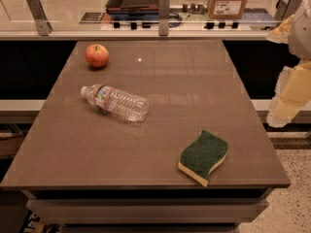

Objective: Place water bottle upright

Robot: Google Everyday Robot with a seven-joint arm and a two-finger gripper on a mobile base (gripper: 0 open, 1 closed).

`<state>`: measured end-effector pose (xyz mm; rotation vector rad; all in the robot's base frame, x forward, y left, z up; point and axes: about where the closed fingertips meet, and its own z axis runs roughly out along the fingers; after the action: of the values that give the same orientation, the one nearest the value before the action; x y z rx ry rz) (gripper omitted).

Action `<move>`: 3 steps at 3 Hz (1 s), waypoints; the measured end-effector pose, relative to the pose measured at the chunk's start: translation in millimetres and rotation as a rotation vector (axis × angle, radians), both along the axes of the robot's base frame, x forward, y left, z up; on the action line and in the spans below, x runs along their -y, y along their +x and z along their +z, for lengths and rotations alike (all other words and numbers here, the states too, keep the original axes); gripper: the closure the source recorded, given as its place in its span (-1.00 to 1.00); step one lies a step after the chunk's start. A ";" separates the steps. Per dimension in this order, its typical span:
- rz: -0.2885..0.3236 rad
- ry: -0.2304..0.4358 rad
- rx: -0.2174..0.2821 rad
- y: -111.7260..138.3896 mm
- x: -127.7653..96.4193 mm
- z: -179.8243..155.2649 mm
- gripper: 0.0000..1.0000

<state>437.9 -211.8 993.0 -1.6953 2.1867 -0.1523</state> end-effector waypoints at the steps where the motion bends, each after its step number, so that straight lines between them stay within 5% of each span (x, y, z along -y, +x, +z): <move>1: 0.000 0.000 0.000 0.0 0.0 0.1 -1.00; 3: -0.093 0.129 -0.013 13.6 -23.2 15.5 -1.00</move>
Offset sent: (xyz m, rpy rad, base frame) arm 0.0127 0.0219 0.0113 0.1032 0.0190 -0.0562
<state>451.5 -188.6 1008.5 -1.5298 2.2348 -0.0238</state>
